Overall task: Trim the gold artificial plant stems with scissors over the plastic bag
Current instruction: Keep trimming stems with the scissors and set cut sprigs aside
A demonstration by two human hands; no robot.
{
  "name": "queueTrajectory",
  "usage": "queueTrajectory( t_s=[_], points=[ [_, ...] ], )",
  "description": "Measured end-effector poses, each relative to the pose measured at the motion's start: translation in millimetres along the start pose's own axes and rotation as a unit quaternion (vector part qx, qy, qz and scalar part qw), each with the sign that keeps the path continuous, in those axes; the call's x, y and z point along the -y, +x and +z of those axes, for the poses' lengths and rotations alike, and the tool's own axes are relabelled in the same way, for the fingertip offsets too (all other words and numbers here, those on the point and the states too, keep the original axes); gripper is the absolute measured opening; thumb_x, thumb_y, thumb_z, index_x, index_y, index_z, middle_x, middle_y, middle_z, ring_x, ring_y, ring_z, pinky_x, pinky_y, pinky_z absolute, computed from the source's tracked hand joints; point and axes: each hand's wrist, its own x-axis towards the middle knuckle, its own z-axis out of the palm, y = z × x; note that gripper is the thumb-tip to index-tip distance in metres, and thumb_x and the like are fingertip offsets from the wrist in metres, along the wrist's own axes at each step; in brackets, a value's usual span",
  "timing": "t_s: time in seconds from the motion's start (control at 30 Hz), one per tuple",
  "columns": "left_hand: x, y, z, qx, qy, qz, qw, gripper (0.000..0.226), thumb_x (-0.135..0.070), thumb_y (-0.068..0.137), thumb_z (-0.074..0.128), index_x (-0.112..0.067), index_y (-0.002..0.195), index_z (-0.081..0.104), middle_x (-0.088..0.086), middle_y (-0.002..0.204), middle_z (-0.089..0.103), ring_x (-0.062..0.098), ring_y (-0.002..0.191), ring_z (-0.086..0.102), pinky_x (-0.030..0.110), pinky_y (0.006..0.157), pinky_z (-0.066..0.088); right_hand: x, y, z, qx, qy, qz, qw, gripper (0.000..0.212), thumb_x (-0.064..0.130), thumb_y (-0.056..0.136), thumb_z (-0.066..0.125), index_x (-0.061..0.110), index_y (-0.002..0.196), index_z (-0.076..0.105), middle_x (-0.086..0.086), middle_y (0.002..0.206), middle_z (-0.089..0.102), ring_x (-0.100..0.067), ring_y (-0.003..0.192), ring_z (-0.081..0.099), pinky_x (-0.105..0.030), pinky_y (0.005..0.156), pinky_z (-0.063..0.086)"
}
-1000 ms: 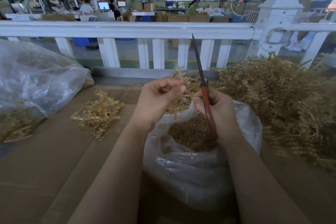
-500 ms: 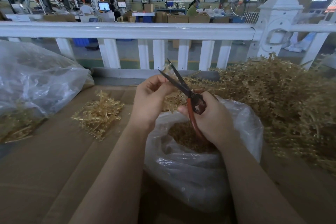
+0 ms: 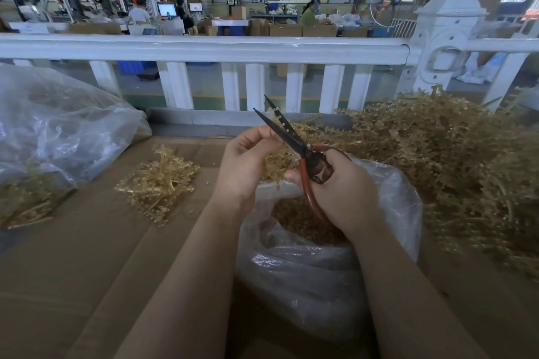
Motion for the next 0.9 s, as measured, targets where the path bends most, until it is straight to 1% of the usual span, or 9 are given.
queueTrajectory(
  t_s=[0.13, 0.27, 0.37, 0.5, 0.6, 0.67, 0.73, 0.8, 0.9],
  points=[
    [-0.9, 0.0, 1.2, -0.001, -0.012, -0.002, 1.0, 0.016, -0.004, 0.093, 0.059, -0.012, 0.081, 0.067, -0.005, 0.069, 0.061, 0.012, 0.073, 0.052, 0.028, 0.085, 0.042, -0.6, 0.5, 1.3, -0.008, 0.006, -0.002, 1.0, 0.065, 0.091, 0.064, 0.052, 0.031, 0.085, 0.063, 0.018, 0.073, 0.063, 0.001, 0.073, 0.058, -0.018, 0.061, 0.046],
    [-0.3, 1.1, 1.1, 0.006, -0.031, 0.011, 0.999, 0.014, -0.004, 0.091, 0.062, -0.012, 0.082, 0.068, -0.006, 0.071, 0.064, 0.01, 0.072, 0.053, 0.014, 0.078, 0.047, -0.1, 0.7, 0.7, -0.015, 0.012, -0.002, 1.0, 0.06, 0.093, 0.063, 0.05, 0.035, 0.079, 0.058, 0.02, 0.068, 0.06, 0.006, 0.069, 0.056, -0.013, 0.057, 0.037],
    [1.9, 1.6, -0.5, 0.018, -0.029, 0.019, 0.999, 0.012, -0.006, 0.091, 0.064, -0.012, 0.082, 0.068, -0.007, 0.07, 0.064, 0.009, 0.071, 0.053, 0.009, 0.075, 0.047, -0.6, 1.3, 0.5, -0.011, 0.005, -0.004, 1.0, 0.063, 0.093, 0.064, 0.05, 0.035, 0.084, 0.061, 0.021, 0.073, 0.062, 0.007, 0.073, 0.057, -0.012, 0.058, 0.037],
    [3.8, 1.0, -0.7, 0.02, -0.005, 0.024, 0.999, 0.013, -0.005, 0.091, 0.064, -0.013, 0.082, 0.067, -0.004, 0.074, 0.066, 0.007, 0.071, 0.058, 0.013, 0.075, 0.048, -0.4, 2.4, -0.2, -0.011, -0.009, -0.002, 1.0, 0.065, 0.092, 0.064, 0.051, 0.032, 0.087, 0.063, 0.019, 0.076, 0.064, 0.002, 0.074, 0.058, -0.011, 0.06, 0.038],
    [3.5, 0.5, -0.1, 0.028, 0.001, 0.026, 0.999, 0.011, -0.005, 0.091, 0.065, -0.013, 0.084, 0.067, -0.001, 0.078, 0.07, 0.007, 0.073, 0.063, 0.017, 0.074, 0.049, -1.4, 2.3, -0.2, -0.006, -0.011, 0.0, 1.0, 0.066, 0.091, 0.064, 0.052, 0.029, 0.084, 0.063, 0.016, 0.075, 0.066, -0.002, 0.073, 0.06, -0.015, 0.062, 0.045],
    [3.1, 1.1, -1.2, 0.032, -0.003, 0.025, 0.999, 0.007, -0.004, 0.091, 0.064, -0.011, 0.091, 0.066, 0.0, 0.078, 0.072, 0.008, 0.07, 0.064, 0.017, 0.068, 0.05, -2.1, 2.4, -0.6, -0.003, -0.011, 0.002, 1.0, 0.065, 0.09, 0.064, 0.053, 0.028, 0.082, 0.063, 0.015, 0.074, 0.066, -0.002, 0.072, 0.061, -0.019, 0.062, 0.048],
    [3.2, 1.8, -3.6, 0.022, -0.003, 0.029, 0.999, 0.007, -0.005, 0.091, 0.062, -0.006, 0.098, 0.064, 0.001, 0.077, 0.071, 0.01, 0.066, 0.062, 0.022, 0.064, 0.049, -2.5, 2.4, -0.8, 0.002, -0.012, 0.005, 1.0, 0.064, 0.089, 0.064, 0.057, 0.028, 0.08, 0.062, 0.014, 0.072, 0.065, -0.001, 0.071, 0.06, -0.023, 0.062, 0.05],
    [3.8, 2.4, -5.1, 0.006, -0.005, 0.041, 0.999, 0.008, -0.009, 0.094, 0.059, -0.006, 0.099, 0.066, 0.002, 0.079, 0.071, 0.011, 0.067, 0.063, 0.025, 0.066, 0.049, -3.2, 2.6, -1.0, 0.004, -0.012, 0.004, 1.0, 0.063, 0.087, 0.065, 0.059, 0.026, 0.078, 0.062, 0.013, 0.07, 0.064, -0.002, 0.069, 0.059, -0.024, 0.061, 0.05],
    [3.8, 3.0, -5.4, -0.018, -0.006, 0.063, 0.998, 0.011, -0.009, 0.096, 0.062, -0.013, 0.095, 0.071, -0.003, 0.084, 0.075, 0.01, 0.077, 0.07, 0.022, 0.072, 0.053, -3.8, 3.5, -1.5, 0.018, -0.018, 0.004, 1.0, 0.066, 0.089, 0.065, 0.057, 0.026, 0.082, 0.065, 0.013, 0.073, 0.067, -0.003, 0.07, 0.061, -0.023, 0.063, 0.051]
  ],
)
